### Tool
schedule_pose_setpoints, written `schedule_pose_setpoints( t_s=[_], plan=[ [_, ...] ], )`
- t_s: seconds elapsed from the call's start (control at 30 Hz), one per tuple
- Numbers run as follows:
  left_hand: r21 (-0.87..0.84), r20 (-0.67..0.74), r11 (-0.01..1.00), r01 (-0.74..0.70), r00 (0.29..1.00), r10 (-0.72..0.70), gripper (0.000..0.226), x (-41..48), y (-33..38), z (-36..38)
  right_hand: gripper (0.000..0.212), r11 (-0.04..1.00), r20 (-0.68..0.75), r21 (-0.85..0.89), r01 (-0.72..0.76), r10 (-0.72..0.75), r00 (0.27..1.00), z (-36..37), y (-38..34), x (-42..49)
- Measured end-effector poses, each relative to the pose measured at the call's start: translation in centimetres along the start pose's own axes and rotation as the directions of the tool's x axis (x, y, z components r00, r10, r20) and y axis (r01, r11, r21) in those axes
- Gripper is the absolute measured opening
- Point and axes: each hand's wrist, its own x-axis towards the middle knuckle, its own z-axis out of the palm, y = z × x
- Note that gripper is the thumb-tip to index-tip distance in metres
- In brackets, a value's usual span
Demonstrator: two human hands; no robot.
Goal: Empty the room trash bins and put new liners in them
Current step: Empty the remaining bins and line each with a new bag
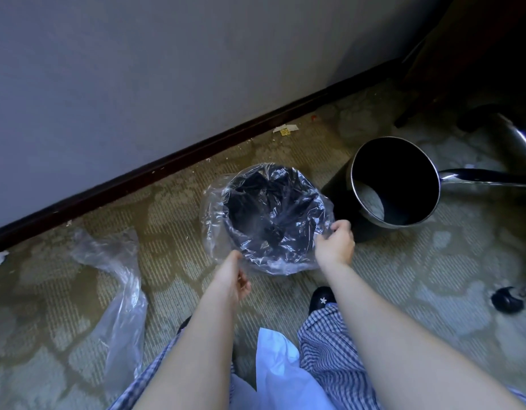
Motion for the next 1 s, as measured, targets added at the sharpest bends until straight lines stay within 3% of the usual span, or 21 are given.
schedule_pose_setpoints(
  t_s=[0.1,0.2,0.27,0.4,0.47,0.53,0.63,0.73,0.8,0.87,0.93,1.0],
  plan=[
    [0.032,0.059,0.997,0.071,0.996,-0.073,0.039,0.1,-0.8,0.1,0.042,0.97,0.057,0.0,-0.244,0.243,0.968,-0.2,1.1,0.3],
    [0.02,0.072,0.996,0.082,0.994,-0.083,0.04,0.4,-1.2,-0.3,0.029,0.868,0.199,0.128,-0.48,0.452,0.87,-0.1,2.2,0.8],
    [-0.05,0.05,0.996,0.068,0.997,-0.066,0.035,0.5,-1.0,-0.5,0.005,0.697,0.341,0.327,-0.638,0.543,0.768,-0.5,2.6,1.0],
    [-0.229,0.029,0.973,0.044,0.999,-0.039,0.024,0.8,-0.4,-0.9,0.015,0.261,0.568,0.591,-0.763,0.538,0.623,-2.0,2.8,1.0],
    [-0.324,0.031,0.945,0.045,0.999,-0.037,0.023,1.0,-0.2,-1.0,0.006,0.135,0.604,0.638,-0.758,0.522,0.601,-2.2,2.9,1.0],
    [-0.375,0.043,0.926,0.029,0.999,-0.014,0.025,1.2,-0.3,-0.8,0.011,0.07,0.621,0.662,-0.746,0.505,0.599,-2.0,3.1,1.0],
    [-0.348,-0.001,0.936,-0.043,0.999,0.045,0.032,1.7,-0.4,-0.6,0.01,0.162,0.621,0.637,-0.754,0.47,0.627,-1.1,2.9,0.9],
    [-0.348,0.027,0.933,-0.087,0.994,0.102,0.026,2.3,0.0,-0.4,0.024,0.242,0.63,0.61,-0.754,0.429,0.647,-0.4,2.3,0.8],
    [-0.312,0.012,0.943,-0.112,0.992,0.122,0.026,2.4,0.4,-0.2,0.019,0.289,0.658,0.576,-0.764,0.391,0.644,-0.2,1.7,1.0],
    [-0.032,-0.2,0.975,-0.221,0.957,0.211,0.033,2.2,0.9,-0.1,0.018,0.494,0.609,0.474,-0.729,0.414,0.676,0.1,1.3,1.8],
    [0.288,-0.425,0.91,-0.3,0.811,0.402,0.033,1.9,1.6,-0.2,0.023,0.751,0.405,0.327,-0.573,0.437,0.803,0.1,1.0,3.2],
    [0.403,-0.461,0.843,-0.358,0.716,0.524,0.033,1.5,2.4,0.0,0.028,0.923,0.181,0.16,-0.349,0.32,0.93,-0.3,0.5,4.8]
  ],
)
